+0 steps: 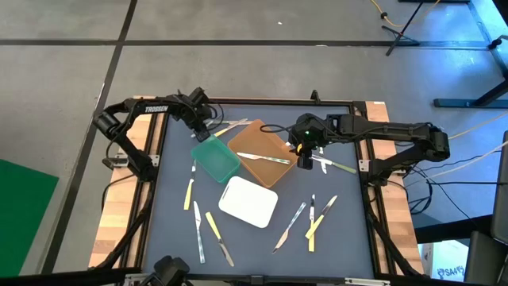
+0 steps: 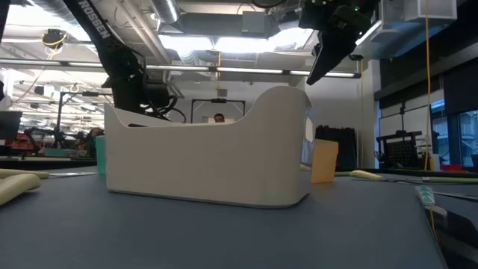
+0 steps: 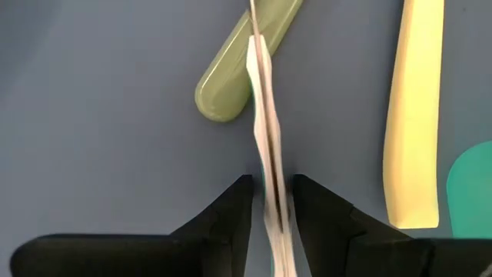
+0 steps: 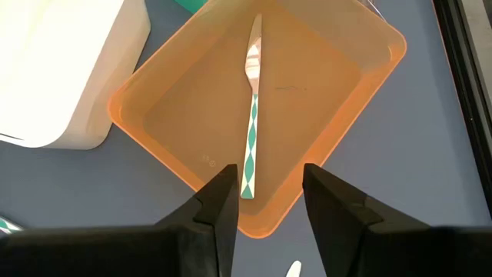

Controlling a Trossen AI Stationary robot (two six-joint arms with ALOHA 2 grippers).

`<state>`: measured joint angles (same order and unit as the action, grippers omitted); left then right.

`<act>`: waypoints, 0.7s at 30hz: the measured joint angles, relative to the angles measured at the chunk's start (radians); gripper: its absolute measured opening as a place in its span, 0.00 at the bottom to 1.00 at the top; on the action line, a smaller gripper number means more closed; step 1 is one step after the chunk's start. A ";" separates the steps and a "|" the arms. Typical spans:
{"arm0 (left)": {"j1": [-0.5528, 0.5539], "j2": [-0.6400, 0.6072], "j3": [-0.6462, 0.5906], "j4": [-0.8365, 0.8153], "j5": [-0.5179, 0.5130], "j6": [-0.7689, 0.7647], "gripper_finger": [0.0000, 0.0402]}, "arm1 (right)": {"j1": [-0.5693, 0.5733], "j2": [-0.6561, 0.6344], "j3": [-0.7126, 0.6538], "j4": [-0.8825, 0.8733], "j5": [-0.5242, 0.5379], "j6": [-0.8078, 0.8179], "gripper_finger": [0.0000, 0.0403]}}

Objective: Sort silverware by color (type)
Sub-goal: Put the blue table knife into the orange bin

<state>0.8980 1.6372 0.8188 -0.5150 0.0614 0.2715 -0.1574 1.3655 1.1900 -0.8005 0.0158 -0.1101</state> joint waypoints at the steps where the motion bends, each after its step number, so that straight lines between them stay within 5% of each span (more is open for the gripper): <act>1: 0.000 0.001 0.000 0.001 0.000 0.001 0.23 | 0.000 0.000 0.000 0.000 0.000 0.000 0.34; 21: 0.001 0.005 -0.002 0.008 -0.009 0.002 0.09 | 0.000 0.000 0.000 0.000 0.000 0.000 0.34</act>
<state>0.8986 1.6421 0.8165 -0.5072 0.0521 0.2733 -0.1574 1.3659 1.1900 -0.8009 0.0158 -0.1101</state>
